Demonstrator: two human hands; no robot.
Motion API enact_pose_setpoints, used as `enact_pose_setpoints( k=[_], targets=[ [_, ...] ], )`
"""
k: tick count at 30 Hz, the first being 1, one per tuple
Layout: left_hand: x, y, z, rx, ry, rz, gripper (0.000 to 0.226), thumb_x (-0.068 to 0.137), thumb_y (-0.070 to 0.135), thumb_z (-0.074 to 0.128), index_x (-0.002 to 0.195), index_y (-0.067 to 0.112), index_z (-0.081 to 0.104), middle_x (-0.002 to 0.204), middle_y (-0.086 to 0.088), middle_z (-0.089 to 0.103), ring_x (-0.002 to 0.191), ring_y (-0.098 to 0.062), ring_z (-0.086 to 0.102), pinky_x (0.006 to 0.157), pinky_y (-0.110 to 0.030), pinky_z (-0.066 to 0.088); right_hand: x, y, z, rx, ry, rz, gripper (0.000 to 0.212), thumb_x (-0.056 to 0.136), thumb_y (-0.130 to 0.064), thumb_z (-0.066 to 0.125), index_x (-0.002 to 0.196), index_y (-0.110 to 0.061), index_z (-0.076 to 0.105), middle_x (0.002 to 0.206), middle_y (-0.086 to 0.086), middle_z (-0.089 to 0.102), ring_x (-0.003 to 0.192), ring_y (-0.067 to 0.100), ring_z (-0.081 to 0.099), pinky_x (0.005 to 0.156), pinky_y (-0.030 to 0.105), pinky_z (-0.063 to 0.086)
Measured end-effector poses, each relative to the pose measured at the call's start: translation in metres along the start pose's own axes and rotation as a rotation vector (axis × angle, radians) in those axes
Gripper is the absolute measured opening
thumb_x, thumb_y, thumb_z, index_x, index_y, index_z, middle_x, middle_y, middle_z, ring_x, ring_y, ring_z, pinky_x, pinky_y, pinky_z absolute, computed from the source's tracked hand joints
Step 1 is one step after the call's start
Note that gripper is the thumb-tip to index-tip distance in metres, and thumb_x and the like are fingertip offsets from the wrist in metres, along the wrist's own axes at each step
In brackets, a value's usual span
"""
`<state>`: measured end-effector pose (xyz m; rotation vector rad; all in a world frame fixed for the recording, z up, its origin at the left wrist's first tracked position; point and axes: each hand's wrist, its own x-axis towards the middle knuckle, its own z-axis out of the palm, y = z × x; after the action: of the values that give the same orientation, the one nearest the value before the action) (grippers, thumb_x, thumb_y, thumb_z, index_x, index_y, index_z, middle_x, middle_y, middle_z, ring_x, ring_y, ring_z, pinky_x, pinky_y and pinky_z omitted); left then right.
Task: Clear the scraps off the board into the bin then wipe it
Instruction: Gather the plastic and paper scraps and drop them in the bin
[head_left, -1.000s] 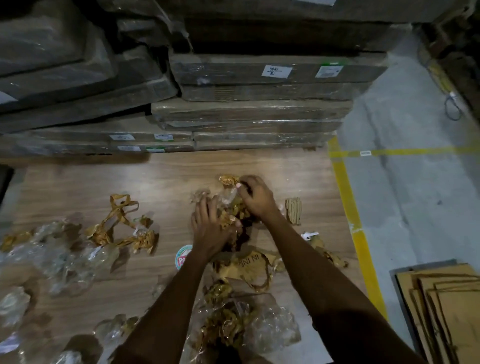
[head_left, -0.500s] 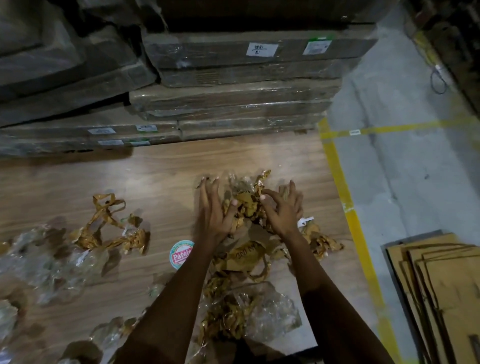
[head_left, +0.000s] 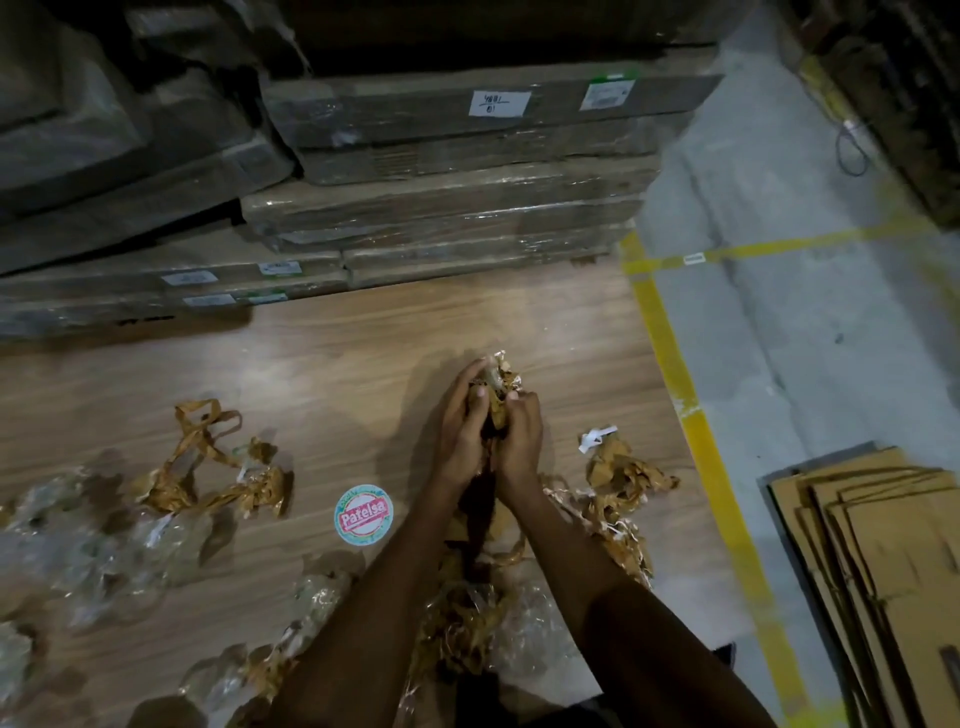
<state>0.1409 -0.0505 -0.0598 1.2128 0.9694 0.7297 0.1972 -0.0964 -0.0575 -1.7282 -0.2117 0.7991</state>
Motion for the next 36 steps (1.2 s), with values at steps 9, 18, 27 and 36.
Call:
enact_pose_setpoints(
  k=[9, 18, 27, 36],
  targets=[
    [-0.037, 0.095, -0.012, -0.169, 0.002, 0.185, 0.04, 0.096, 0.019, 0.056, 0.134, 0.008, 0.057, 0.139, -0.011, 0.06, 0.129, -0.019, 0.058, 0.109, -0.033, 0.045, -0.071, -0.081, -0.008, 0.229, 0.015, -0.323, 0.047, 0.097, -0.03, 0.055, 0.142, -0.022, 0.042, 0.125, -0.018, 0.066, 0.112, 0.005, 0.063, 0.093, 0.024, 0.051],
    [-0.147, 0.147, 0.036, -0.217, -0.188, 0.244, 0.032, 0.09, 0.029, 0.059, 0.122, 0.026, 0.059, 0.123, -0.003, 0.063, 0.115, -0.019, 0.061, 0.095, -0.028, 0.049, -0.165, -0.108, -0.093, 0.225, 0.268, -0.504, 0.045, 0.098, -0.032, 0.052, 0.143, -0.024, 0.052, 0.144, -0.01, 0.057, 0.137, 0.013, 0.052, 0.114, 0.039, 0.044],
    [-0.255, 0.118, 0.149, -0.19, -0.529, 0.014, 0.032, 0.084, 0.014, 0.052, 0.114, 0.023, 0.061, 0.097, -0.005, 0.066, 0.087, -0.017, 0.063, 0.077, -0.035, 0.05, -0.228, -0.072, -0.235, 0.361, 0.702, -0.394, 0.044, 0.096, -0.027, 0.053, 0.139, -0.014, 0.055, 0.125, 0.003, 0.067, 0.11, 0.013, 0.068, 0.092, 0.034, 0.056],
    [-0.338, 0.043, 0.271, 0.022, -0.66, -0.164, 0.032, 0.087, 0.01, 0.052, 0.109, 0.029, 0.064, 0.096, -0.004, 0.068, 0.083, -0.015, 0.067, 0.073, -0.037, 0.054, -0.24, 0.003, -0.375, 0.45, 0.914, -0.162, 0.044, 0.086, -0.045, 0.057, 0.129, -0.039, 0.061, 0.127, -0.004, 0.067, 0.117, 0.022, 0.067, 0.102, 0.052, 0.054]
  ],
)
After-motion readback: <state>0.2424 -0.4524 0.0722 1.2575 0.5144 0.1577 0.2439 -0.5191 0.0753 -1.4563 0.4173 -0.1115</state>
